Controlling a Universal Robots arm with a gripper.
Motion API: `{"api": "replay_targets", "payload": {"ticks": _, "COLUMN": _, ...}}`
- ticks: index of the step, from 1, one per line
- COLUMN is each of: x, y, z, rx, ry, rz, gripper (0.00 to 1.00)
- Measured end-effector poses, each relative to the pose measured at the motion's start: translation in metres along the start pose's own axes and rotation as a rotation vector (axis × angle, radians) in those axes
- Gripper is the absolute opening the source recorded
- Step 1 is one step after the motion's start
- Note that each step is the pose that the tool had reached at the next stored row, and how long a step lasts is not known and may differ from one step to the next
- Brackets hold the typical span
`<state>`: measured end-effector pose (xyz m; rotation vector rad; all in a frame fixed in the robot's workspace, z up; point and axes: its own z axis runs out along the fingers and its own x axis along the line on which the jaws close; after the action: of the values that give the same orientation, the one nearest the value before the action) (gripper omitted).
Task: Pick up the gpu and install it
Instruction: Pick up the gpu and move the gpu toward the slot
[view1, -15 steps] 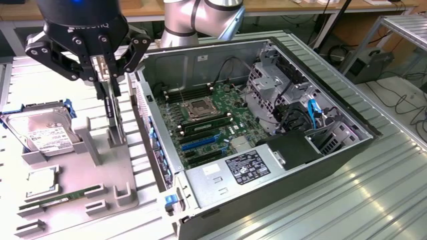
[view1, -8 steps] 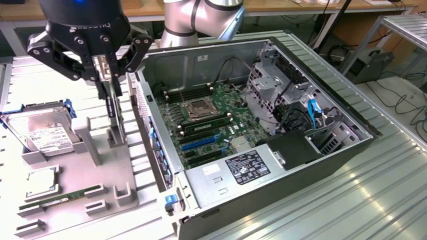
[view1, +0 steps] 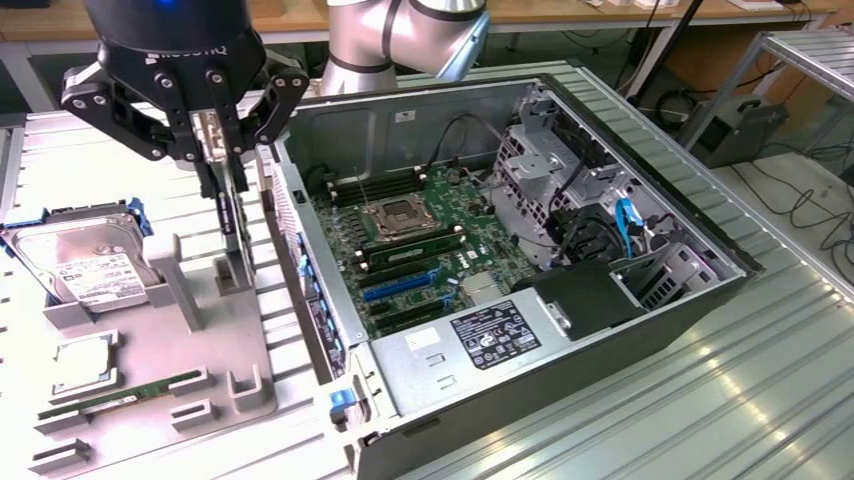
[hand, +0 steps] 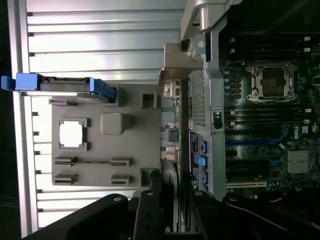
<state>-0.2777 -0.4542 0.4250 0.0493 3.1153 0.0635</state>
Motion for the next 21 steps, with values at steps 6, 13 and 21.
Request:
{"api": "replay_targets", "payload": {"ticks": 6, "x": -0.003, "y": 0.0001, "z": 0.0003, "rx": 0.0006, "ry": 0.0, "rz": 0.0, "gripper": 0.26}}
{"api": "replay_targets", "payload": {"ticks": 13, "x": -0.006, "y": 0.0002, "z": 0.0007, "rx": 0.0013, "ry": 0.0, "rz": 0.0, "gripper": 0.26}}
{"api": "replay_targets", "payload": {"ticks": 21, "x": -0.011, "y": 0.0003, "z": 0.0009, "rx": 0.0015, "ry": 0.0, "rz": 0.0, "gripper": 0.26}}
